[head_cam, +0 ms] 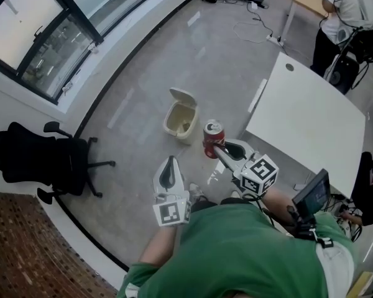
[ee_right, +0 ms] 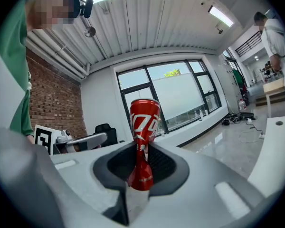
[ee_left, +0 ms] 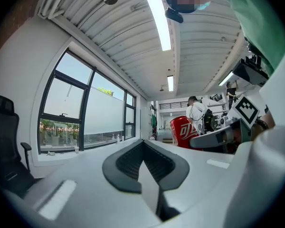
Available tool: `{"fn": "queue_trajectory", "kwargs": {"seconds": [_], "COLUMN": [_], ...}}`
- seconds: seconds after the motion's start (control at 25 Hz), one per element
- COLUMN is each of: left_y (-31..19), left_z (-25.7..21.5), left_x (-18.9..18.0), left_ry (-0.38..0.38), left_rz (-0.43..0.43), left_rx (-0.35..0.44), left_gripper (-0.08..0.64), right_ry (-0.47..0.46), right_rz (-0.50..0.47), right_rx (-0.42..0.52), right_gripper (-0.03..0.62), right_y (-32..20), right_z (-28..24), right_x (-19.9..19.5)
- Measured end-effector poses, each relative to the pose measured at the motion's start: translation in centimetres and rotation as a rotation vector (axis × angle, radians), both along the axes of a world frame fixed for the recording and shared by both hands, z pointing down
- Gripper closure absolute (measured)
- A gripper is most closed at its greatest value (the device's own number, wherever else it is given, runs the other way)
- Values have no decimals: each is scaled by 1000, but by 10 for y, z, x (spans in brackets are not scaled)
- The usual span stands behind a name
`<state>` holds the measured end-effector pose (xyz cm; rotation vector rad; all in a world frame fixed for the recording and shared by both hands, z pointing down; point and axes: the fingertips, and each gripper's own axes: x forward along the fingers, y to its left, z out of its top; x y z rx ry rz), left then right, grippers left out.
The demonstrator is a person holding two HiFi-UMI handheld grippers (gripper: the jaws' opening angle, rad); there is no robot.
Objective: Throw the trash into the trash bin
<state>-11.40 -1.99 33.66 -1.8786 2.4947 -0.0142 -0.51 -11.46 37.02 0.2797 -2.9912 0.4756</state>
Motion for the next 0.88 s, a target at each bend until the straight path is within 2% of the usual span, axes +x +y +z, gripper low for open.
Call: {"fn": "queue_trajectory", "kwargs": {"seconds": [0.4, 0.88], "left_y": [-26, -54], "left_z": [7, 31], "left_x": [-97, -138], "left_ry": [37, 73], "left_rz": [77, 85], "left_rx": [9, -31], "left_gripper": [554, 554], "right_ry": [36, 83], "right_rz": [92, 111], "right_rx": [13, -29], "right_gripper": [525, 525], "right_y": [-22, -48], "right_z": [3, 31], "right_x": [-85, -127]}}
